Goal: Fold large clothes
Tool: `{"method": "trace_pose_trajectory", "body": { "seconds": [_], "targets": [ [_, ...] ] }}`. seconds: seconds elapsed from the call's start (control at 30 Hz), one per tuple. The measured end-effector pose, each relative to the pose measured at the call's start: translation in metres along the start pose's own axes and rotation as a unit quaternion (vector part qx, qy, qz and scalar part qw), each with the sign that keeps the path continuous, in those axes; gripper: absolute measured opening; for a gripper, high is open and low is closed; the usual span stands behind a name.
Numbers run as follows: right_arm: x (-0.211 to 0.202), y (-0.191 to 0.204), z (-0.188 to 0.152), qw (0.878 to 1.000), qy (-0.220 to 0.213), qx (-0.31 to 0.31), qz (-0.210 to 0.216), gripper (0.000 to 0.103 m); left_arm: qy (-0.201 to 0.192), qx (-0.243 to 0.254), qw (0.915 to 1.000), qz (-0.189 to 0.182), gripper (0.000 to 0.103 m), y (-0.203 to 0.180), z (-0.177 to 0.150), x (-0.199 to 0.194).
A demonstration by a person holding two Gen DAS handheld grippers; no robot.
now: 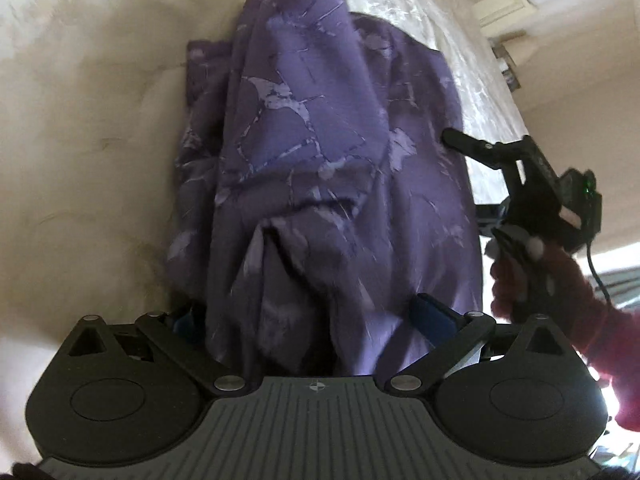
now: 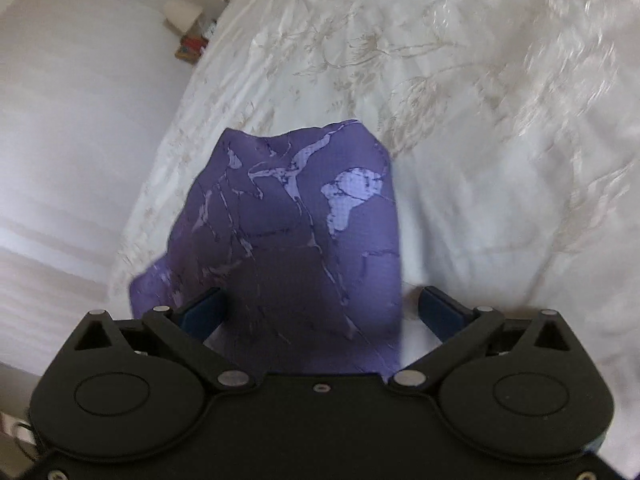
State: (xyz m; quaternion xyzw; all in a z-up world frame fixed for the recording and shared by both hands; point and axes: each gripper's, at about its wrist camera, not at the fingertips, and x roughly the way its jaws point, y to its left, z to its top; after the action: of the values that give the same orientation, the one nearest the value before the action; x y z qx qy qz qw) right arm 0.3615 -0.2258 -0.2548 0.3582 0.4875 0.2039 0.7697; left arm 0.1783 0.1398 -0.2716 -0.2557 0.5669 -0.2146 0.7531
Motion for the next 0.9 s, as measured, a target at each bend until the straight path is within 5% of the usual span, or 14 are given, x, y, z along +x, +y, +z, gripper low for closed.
{"method": "trace_pose_trajectory", "body": {
  "seconds": [0.1, 0.23, 0.33, 0.53, 0.77, 0.9],
  "targets": [
    [0.009, 0.000, 0.004, 0.999, 0.011, 0.027, 0.027, 0.102, 0.016, -0.014, 0.9996, -0.016, 0.103, 0.006, 0.007, 0.005],
    [0.006, 0.013, 0.010, 1.000, 0.027, -0.007, 0.000, 0.065, 0.020, -0.023, 0.9982, -0.052, 0.099, 0.007, 0.011, 0.001],
    [-0.014, 0.005, 0.017, 0.999, 0.020, 0.008, 0.032, 0.054, 0.021, 0.001, 0.9985, -0.050, 0.100, -0.013, 0.009, 0.007],
    [-0.074, -0.017, 0.050, 1.000, -0.017, -0.019, 0.013, 0.054, 0.019, 0.005, 0.9959, -0.088, 0.100, -0.075, 0.007, 0.056],
    [-0.177, -0.077, 0.111, 0.994, -0.066, -0.049, -0.077, 0.054, 0.035, 0.070, 0.9887, -0.128, 0.099, -0.184, 0.029, 0.150],
    [-0.216, -0.110, 0.134, 0.987, -0.086, -0.047, -0.130, 0.062, 0.036, 0.099, 0.9882, -0.112, 0.096, -0.229, 0.036, 0.185]
  ]
}}
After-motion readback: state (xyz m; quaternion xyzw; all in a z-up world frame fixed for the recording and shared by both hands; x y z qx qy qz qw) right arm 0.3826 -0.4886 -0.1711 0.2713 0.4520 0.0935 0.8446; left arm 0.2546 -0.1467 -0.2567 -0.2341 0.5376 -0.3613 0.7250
